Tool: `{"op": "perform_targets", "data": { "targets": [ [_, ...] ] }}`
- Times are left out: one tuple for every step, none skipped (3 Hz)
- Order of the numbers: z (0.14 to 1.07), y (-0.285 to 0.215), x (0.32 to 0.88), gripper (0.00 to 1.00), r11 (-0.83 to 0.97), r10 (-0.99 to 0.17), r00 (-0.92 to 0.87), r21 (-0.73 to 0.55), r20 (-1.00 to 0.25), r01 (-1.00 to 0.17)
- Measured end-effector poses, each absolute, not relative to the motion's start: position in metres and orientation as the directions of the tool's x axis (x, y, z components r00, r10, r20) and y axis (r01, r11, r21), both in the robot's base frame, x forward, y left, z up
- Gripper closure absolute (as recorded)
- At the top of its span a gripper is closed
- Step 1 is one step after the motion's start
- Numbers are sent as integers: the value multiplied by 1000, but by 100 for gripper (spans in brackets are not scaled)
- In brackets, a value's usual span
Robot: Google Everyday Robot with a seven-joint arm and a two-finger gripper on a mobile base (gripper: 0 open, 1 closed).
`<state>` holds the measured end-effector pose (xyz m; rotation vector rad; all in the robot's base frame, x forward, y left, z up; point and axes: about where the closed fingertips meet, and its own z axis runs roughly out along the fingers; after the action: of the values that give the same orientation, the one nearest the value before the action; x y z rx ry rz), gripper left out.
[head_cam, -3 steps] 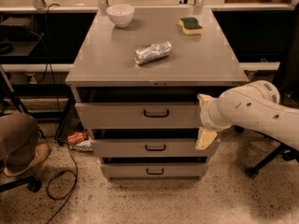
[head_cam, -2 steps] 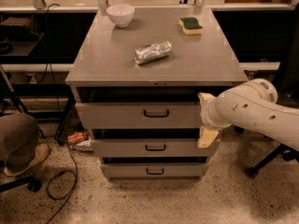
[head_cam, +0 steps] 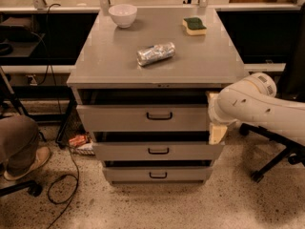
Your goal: Open top drawer
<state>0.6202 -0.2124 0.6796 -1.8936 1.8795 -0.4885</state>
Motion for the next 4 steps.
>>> {"op": "perform_targets", "data": {
  "targets": [
    [660,-223,634,13,16,-998,18,-492,-65,-870],
    [632,-221,642,38,30,-993,23,-436,-115,-899],
    [638,-220,642,69,32,-993,21,-431,-120,-902],
    [646,-220,642,92,32,-993,21,-431,-120,-902]
  ]
}}
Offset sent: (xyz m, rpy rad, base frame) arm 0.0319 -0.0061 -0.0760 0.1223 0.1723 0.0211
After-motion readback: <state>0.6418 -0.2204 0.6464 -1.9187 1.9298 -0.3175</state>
